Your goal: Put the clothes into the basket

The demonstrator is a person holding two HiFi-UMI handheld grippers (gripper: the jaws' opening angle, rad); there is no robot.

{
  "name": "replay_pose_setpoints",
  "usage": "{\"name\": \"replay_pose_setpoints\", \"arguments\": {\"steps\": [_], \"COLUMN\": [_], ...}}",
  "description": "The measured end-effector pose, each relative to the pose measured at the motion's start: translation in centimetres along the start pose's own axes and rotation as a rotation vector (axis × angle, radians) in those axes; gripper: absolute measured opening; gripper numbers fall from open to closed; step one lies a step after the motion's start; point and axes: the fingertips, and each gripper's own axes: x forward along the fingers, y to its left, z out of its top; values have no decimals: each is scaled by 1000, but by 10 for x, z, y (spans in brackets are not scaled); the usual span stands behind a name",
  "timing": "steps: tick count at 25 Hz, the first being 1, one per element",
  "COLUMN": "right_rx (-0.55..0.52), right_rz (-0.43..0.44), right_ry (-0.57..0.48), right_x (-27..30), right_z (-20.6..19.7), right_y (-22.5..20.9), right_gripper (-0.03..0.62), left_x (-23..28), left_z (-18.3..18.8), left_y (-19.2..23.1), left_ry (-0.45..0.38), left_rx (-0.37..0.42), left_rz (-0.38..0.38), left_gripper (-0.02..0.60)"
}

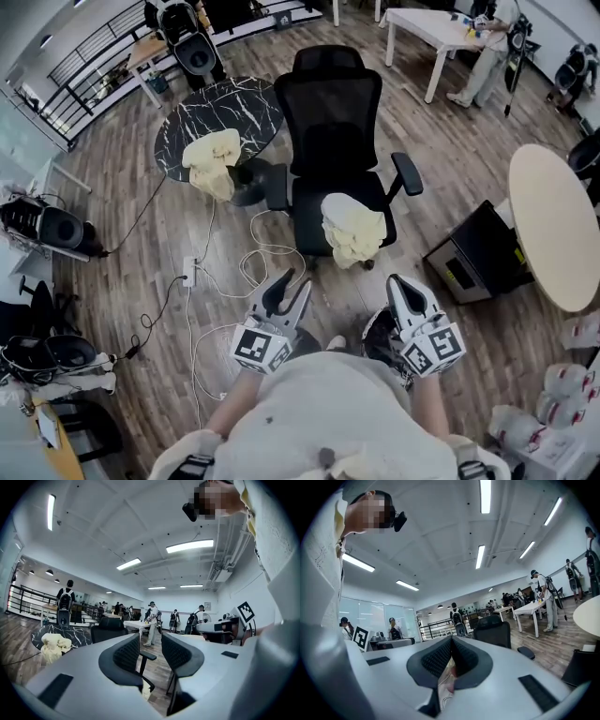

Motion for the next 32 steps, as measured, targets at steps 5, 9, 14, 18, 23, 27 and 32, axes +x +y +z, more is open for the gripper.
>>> {"name": "replay_pose_setpoints", "arguments": {"steps": [5,9,14,18,23,27,32], "right_rx": [-16,-18,-7,-17,-15,-41,-43], "right_rz": [-96,-190,-297,-380,-478,-528,-587], "right_ry": [0,-14,-10,-24,-31,-18,6], "right_x": [-22,-33,-42,-27,12,56,101], "right_z": [3,4,2,10,26,33,38], "right_y": [-30,-53,-83,-109,-138,-158,-187], "right_gripper": [8,8,8,8,8,8,8], "left_x": [29,53,92,135,198,248,309], "left_z": [-3,-15,-25,-29,-22,-25,-46], "left_y": [-18,-23,-28,-17,13,44,77], "left_ry": [10,32,58,83,100,125,188], "left_rx": [-16,-21,-4,11,45,64,60], "left_rz": [-70,-129,-214,-303,-395,-457,-519], "left_gripper": [163,160,160,160,160,160,160]}}
